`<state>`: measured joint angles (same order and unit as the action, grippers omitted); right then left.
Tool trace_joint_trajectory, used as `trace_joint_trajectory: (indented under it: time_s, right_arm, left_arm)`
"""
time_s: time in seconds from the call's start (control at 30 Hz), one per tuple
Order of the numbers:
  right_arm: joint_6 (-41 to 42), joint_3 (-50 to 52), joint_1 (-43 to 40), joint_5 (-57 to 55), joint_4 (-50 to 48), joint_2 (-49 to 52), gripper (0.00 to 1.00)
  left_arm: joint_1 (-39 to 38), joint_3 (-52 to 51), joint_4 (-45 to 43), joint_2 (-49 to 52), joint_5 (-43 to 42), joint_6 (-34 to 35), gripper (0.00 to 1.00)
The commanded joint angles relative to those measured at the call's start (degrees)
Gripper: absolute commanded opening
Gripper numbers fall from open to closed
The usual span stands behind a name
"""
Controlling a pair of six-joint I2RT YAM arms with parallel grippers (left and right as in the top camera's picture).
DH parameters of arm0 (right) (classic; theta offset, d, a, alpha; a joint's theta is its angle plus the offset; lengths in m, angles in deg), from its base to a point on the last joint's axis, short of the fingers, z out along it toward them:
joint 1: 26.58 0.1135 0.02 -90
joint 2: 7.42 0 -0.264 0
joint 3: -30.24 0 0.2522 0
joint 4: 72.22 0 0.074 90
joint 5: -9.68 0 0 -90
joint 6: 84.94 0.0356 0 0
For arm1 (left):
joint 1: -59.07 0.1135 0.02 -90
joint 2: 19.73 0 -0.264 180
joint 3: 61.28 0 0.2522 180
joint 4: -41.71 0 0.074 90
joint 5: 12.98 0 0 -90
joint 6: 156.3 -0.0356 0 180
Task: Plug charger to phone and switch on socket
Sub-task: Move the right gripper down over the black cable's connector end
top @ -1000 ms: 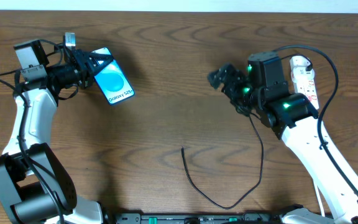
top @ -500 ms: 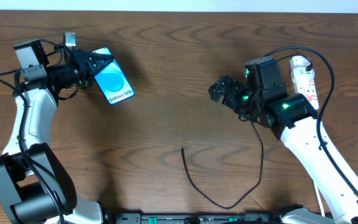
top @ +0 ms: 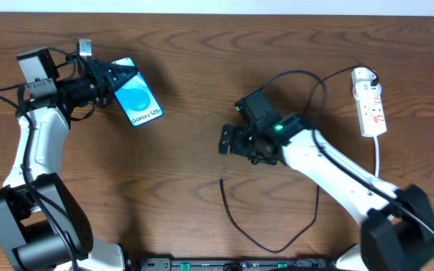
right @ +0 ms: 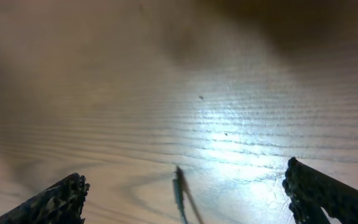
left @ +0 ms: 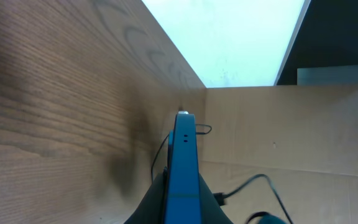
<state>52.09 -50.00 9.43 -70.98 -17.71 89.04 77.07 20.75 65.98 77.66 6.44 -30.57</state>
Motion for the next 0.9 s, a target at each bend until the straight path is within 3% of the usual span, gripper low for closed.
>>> trace_joint_trajectory:
  time_s: [0.0,0.87]
  right_arm:
    - [-1.6,-0.6,1.5,-0.9,0.5,2.4,0.99]
    - [-2.1,-0.6,9.6,-5.5,5.2,5.9,0.98]
  left_arm:
    - [0.1,0.9,0.0,-1.6,-2.3,-0.8,0.07]
    - [0.1,0.9,0.0,-1.6,-2.3,-0.8,0.07]
